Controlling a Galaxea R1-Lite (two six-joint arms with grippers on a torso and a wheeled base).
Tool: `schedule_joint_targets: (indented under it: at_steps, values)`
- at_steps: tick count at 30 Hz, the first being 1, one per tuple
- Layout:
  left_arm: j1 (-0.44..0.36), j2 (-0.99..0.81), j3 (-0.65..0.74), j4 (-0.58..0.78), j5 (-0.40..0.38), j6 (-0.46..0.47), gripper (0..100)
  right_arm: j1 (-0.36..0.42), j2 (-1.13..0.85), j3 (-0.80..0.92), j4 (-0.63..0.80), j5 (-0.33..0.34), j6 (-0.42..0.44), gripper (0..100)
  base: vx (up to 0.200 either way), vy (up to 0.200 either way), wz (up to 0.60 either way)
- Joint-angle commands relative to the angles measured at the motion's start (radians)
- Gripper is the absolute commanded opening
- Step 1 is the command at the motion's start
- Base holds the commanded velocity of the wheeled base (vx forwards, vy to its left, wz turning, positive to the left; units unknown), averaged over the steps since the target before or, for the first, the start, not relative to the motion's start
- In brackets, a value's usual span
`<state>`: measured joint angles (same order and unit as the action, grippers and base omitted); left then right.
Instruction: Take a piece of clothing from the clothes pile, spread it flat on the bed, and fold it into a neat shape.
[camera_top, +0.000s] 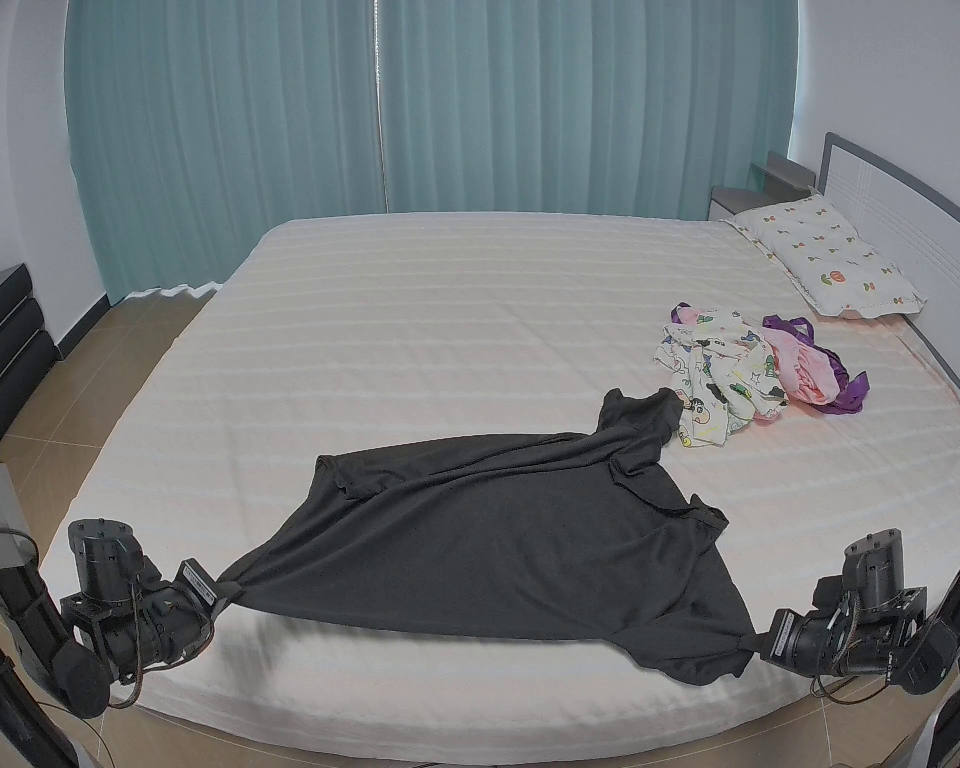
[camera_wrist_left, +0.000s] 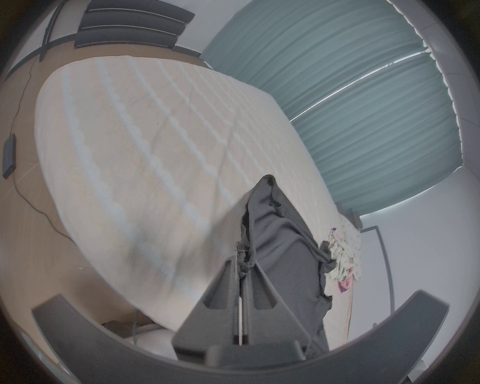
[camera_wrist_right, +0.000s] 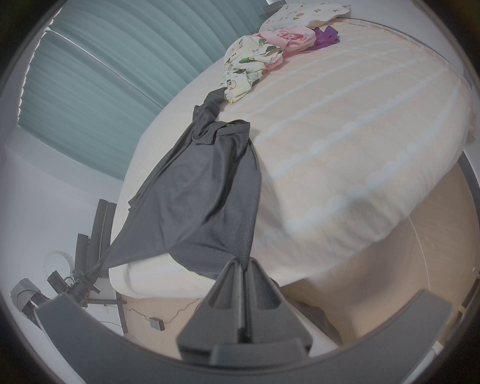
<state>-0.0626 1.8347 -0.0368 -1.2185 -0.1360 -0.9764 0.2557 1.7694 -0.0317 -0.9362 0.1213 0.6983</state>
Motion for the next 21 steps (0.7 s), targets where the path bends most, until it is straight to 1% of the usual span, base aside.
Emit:
schedule_joint_targets:
  at_steps: [1, 2, 3, 4, 6, 11, 12, 13, 15, 18, 20, 21]
  values:
    - [-0.008, -0.063, 0.035, 0.076, -0.004, 0.025, 0, 0.000, -0.082, 0.032, 0.057, -0.005, -0.002, 0, 0.000, 0.000, 0.00]
    - [-0.010, -0.092, 0.035, 0.148, -0.004, 0.056, 0, 0.002, -0.123, 0.032, 0.111, -0.005, -0.006, 0, 0.000, 0.000, 0.00]
    - [-0.011, -0.098, 0.035, 0.166, -0.004, 0.068, 0, 0.002, -0.133, 0.032, 0.125, -0.005, -0.010, 0, 0.000, 0.000, 0.00]
    - [-0.011, -0.118, 0.035, 0.231, -0.005, 0.116, 0, 0.000, -0.157, 0.032, 0.172, -0.005, -0.026, 0, 0.000, 0.000, 0.00]
    - [-0.011, -0.133, 0.035, 0.278, -0.004, 0.159, 0, -0.003, -0.168, 0.032, 0.215, -0.005, -0.048, 0, 0.000, 0.000, 0.00]
    - [-0.013, -0.155, 0.037, 0.390, -0.004, 0.205, 0, -0.012, -0.179, 0.032, 0.283, -0.005, -0.071, 0, 0.000, 0.000, 0.00]
    - [-0.013, -0.153, 0.035, 0.421, -0.004, 0.226, 0, -0.013, -0.172, 0.032, 0.293, -0.005, -0.077, 0, 0.000, 0.000, 0.00]
    - [-0.013, -0.153, 0.037, 0.422, -0.004, 0.228, 0, -0.013, -0.171, 0.032, 0.295, -0.005, -0.079, 0, 0.000, 0.000, 0.00]
    - [-0.013, -0.149, 0.037, 0.458, -0.005, 0.260, 0, -0.016, -0.157, 0.032, 0.300, -0.006, -0.094, 0, 0.000, 0.000, 0.00]
    - [-0.016, -0.143, 0.037, 0.467, -0.005, 0.269, 0, -0.018, -0.149, 0.032, 0.307, -0.006, -0.099, 0, 0.000, 0.000, 0.00]
    - [-0.028, -0.133, 0.037, 0.475, -0.005, 0.274, 0, -0.018, -0.145, 0.032, 0.310, -0.006, -0.102, 0, 0.000, 0.000, 0.00]
    - [-0.046, -0.120, 0.037, 0.484, -0.008, 0.278, 0, -0.018, -0.128, 0.032, 0.310, -0.005, -0.108, 0, 0.000, 0.000, 0.00]
